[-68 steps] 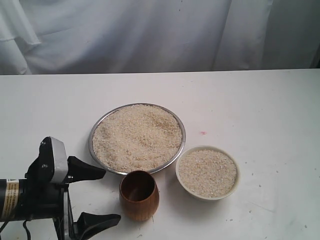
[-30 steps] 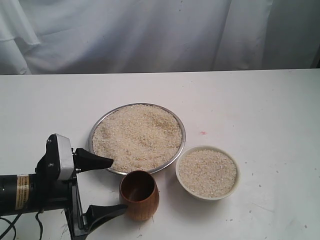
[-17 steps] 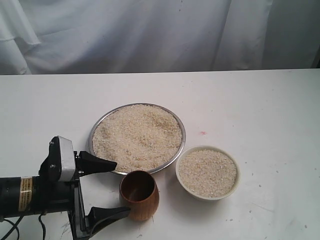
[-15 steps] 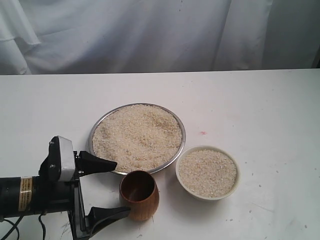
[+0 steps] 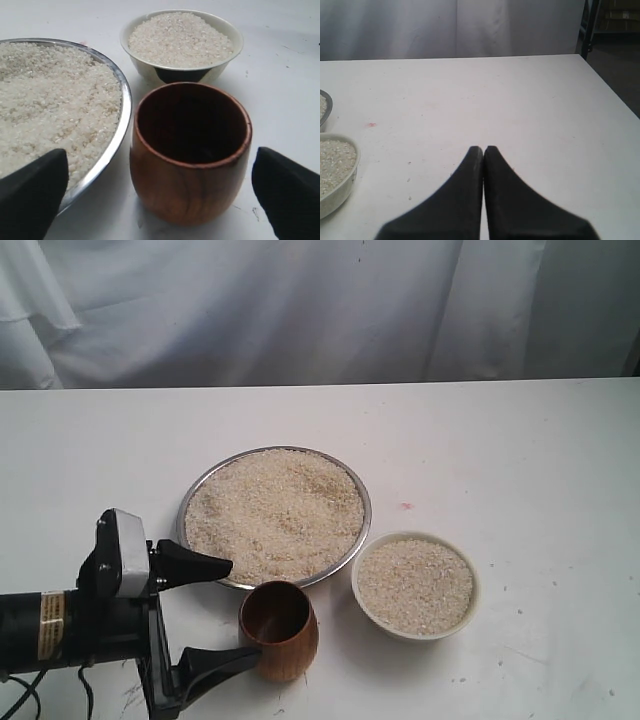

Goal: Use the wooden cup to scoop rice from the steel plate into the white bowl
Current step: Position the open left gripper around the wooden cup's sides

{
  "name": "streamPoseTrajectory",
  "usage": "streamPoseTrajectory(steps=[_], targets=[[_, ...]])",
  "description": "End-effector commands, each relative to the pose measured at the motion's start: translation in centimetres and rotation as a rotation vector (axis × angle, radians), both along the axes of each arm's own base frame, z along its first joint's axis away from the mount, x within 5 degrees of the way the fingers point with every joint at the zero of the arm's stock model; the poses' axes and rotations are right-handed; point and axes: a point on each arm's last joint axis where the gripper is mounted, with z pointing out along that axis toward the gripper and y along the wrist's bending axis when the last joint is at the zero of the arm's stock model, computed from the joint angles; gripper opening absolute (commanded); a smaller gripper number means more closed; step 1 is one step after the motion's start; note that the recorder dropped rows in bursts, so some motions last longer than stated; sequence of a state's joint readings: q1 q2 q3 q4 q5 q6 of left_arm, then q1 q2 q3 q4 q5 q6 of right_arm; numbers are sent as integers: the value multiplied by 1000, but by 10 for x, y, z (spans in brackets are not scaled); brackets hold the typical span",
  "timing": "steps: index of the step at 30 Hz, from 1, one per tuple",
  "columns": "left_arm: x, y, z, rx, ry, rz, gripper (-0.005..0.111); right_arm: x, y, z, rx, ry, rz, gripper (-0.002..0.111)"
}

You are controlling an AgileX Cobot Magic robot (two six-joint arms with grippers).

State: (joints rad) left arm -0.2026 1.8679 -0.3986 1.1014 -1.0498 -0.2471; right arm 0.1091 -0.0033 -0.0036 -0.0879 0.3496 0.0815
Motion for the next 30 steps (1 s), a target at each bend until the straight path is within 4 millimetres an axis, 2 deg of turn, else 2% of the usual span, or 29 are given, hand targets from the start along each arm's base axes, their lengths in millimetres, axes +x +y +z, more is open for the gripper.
streamPoseTrajectory(steps=[1,7,12,20,25,30], targets=[[4,0,0,-13,10,50,92,0,0,-1,1,3,1,0],[7,1,0,-1,-11,82,92,0,0,-1,1,3,1,0],[1,6,-12,171,-40,-15,92,0,0,-1,1,3,1,0],[-2,4,-11,159,-45,-57,92,0,0,-1,1,3,1,0],[10,0,-17,139,-33,-64,92,0,0,-1,1,3,1,0],[8,-3,-18,97,-26,-111,92,0,0,-1,1,3,1,0]])
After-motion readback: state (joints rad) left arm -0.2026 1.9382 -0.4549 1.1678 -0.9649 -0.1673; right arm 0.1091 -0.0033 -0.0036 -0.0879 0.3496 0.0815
